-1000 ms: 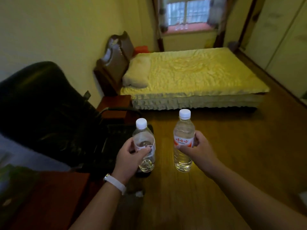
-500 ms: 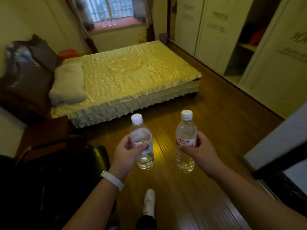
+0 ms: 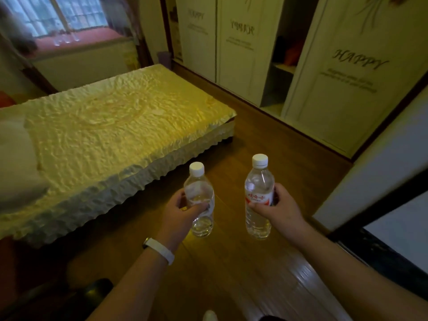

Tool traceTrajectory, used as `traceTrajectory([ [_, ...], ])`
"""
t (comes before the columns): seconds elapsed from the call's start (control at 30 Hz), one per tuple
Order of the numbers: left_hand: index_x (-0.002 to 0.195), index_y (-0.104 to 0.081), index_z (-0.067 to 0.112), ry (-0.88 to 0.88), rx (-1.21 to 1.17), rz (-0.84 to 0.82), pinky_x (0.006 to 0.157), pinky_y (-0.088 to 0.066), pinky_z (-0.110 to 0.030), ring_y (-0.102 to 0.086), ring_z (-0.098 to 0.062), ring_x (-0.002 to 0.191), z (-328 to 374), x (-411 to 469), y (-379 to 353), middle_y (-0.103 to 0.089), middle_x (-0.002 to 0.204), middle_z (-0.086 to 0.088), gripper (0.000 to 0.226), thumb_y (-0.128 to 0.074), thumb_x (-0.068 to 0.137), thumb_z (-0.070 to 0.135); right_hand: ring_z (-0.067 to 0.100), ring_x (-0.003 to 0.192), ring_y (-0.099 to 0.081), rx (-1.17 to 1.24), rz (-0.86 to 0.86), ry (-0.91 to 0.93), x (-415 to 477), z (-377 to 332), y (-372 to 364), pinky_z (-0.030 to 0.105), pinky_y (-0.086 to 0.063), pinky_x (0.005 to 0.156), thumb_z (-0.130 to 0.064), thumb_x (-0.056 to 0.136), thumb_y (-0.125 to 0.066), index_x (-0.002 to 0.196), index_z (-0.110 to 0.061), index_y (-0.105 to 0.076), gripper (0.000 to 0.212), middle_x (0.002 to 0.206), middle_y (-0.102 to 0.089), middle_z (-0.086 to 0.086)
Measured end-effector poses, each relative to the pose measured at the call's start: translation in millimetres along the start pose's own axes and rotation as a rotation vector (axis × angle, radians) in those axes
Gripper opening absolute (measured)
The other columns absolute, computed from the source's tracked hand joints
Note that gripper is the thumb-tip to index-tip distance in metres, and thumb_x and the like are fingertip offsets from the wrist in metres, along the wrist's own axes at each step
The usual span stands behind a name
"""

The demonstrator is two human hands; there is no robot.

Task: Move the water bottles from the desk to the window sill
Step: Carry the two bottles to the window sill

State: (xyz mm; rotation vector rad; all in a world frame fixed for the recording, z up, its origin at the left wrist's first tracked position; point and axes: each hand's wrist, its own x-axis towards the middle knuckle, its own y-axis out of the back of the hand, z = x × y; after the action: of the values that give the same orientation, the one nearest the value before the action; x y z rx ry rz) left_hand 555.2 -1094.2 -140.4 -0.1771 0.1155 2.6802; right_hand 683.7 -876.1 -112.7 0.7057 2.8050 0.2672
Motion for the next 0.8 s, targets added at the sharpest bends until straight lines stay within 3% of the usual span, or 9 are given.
traceTrajectory([
  [0.07,0.107,-0.069,0.028,-0.038,0.022,-0.036,0.067,-0.056,-0.021,-0.070,-0.010,0.092,10.7,23.6,-2.0,-0.074,0.100,0.002,0.035,-0.081,0.077,0.012,0.004,0.097,-0.066,0.021,0.040,0.003,16.4,-4.3,2.8,0.020,-0.049,0.076,-0.017,0.079,-0.079,0.112,-0.034,-0.055,0.045,0.108,-0.068,-0.009],
  [0.33,0.108,-0.070,0.033,-0.062,0.045,-0.115,0.081,-0.058,-0.037,-0.070,-0.014,0.098,23.2,117.7,-30.5,-0.074,0.104,0.005,0.036,-0.082,0.076,0.024,0.005,0.098,-0.066,0.103,0.149,-0.017,86.5,-6.0,27.8,0.020,-0.051,0.075,-0.021,0.079,-0.079,0.122,-0.031,-0.055,0.050,0.111,-0.068,-0.009],
  [0.53,0.106,-0.070,0.033,-0.019,0.053,-0.116,0.080,-0.058,-0.038,-0.070,-0.011,0.093,28.3,197.0,-80.1,-0.075,0.102,0.005,0.034,-0.081,0.077,0.019,0.008,0.102,-0.063,0.129,0.155,-0.024,170.5,9.0,65.7,0.023,-0.051,0.079,-0.021,0.080,-0.078,0.109,-0.043,-0.052,0.045,0.113,-0.065,-0.010],
  [0.67,0.105,-0.071,0.034,-0.004,0.066,-0.120,0.077,-0.057,-0.035,-0.071,-0.013,0.094,45.1,256.8,-122.9,-0.075,0.102,0.005,0.035,-0.080,0.078,0.015,0.008,0.103,-0.063,0.191,0.162,-0.036,234.3,8.4,104.7,0.021,-0.050,0.076,-0.017,0.081,-0.077,0.119,-0.035,-0.052,0.049,0.114,-0.064,-0.008],
  [0.8,0.102,-0.072,0.035,-0.003,0.058,-0.105,0.074,-0.056,-0.034,-0.072,-0.015,0.094,70.6,313.0,-167.7,-0.076,0.101,0.004,0.031,-0.080,0.078,0.016,0.012,0.105,-0.065,0.185,0.152,-0.038,293.7,5.0,150.4,0.032,-0.055,0.085,-0.019,0.079,-0.080,0.118,-0.036,-0.054,0.049,0.115,-0.066,-0.006],
])
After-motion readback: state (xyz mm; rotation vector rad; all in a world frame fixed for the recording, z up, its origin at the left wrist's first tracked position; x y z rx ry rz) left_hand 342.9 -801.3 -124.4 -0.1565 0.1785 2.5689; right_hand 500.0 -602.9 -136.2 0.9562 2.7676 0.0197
